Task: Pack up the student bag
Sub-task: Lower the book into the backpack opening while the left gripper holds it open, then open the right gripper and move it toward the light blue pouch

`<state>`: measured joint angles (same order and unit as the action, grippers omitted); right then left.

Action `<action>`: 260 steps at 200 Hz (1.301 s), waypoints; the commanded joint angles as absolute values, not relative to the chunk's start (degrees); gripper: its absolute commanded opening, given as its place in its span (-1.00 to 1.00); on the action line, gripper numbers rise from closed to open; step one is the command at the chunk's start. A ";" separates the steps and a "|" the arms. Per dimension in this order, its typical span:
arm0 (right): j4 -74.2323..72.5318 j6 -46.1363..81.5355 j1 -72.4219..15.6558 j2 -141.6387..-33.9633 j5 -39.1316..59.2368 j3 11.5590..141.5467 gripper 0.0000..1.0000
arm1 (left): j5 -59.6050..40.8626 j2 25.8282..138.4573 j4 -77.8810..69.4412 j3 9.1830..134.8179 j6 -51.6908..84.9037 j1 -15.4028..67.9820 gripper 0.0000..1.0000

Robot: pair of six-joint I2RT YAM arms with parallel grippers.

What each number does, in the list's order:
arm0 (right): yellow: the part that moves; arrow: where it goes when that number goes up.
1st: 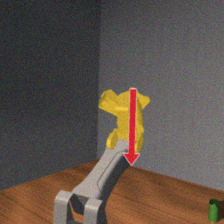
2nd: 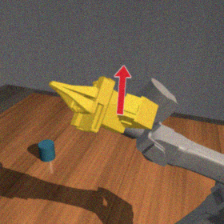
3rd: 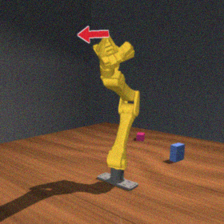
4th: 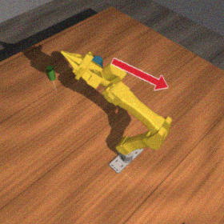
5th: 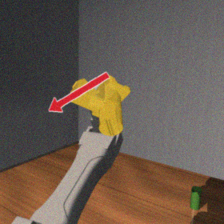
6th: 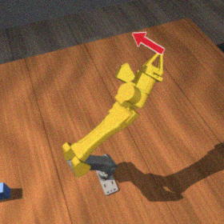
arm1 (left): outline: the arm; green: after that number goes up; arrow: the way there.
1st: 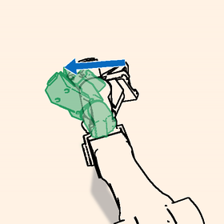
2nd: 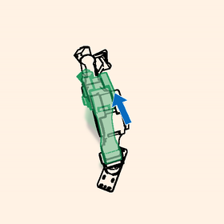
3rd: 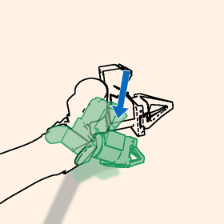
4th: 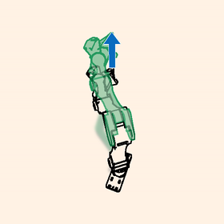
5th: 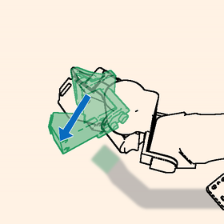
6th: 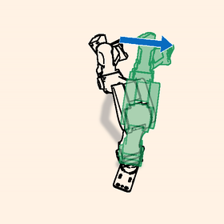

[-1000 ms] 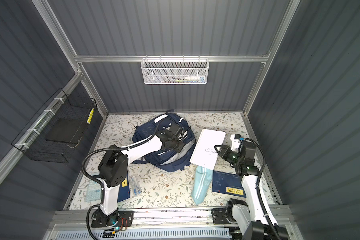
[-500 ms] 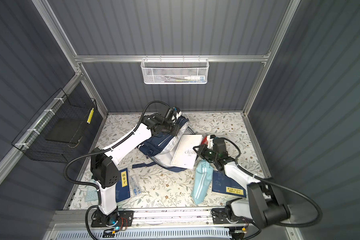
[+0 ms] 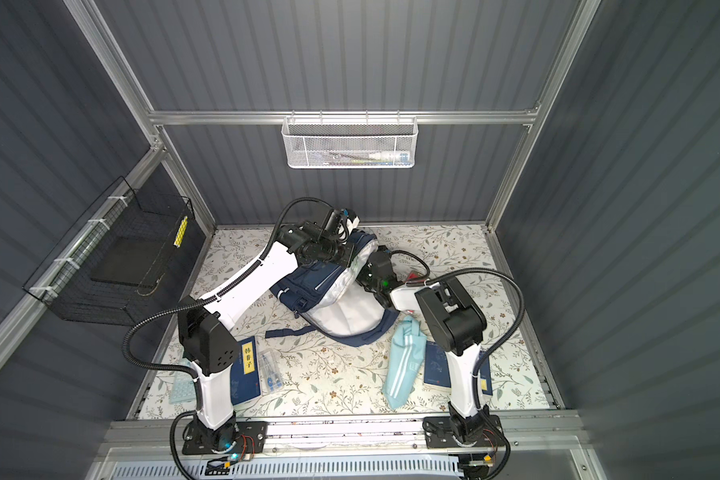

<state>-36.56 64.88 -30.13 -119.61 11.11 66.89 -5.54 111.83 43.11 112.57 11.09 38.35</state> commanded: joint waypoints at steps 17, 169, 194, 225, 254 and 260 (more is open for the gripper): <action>-32.37 61.41 -30.12 -115.07 12.37 67.35 -0.01 | -6.59 107.52 37.58 107.80 12.90 36.11 -1.00; 40.42 44.93 -19.10 -49.29 10.12 41.49 0.86 | -4.01 103.24 33.20 99.40 7.66 45.98 1.00; 46.55 44.06 -6.42 -42.86 24.82 36.33 0.97 | -10.60 102.86 27.70 96.06 10.81 48.00 1.00; 67.46 44.12 -5.10 -41.02 13.96 40.82 0.98 | -10.31 105.94 28.48 96.75 12.69 51.74 1.00; 70.49 45.90 -5.10 -41.28 14.90 36.72 0.98 | -10.06 109.18 29.79 98.52 13.70 53.87 0.99; 70.46 46.62 -5.10 -41.42 15.07 35.81 0.98 | -9.44 109.57 30.21 98.82 13.65 54.13 1.00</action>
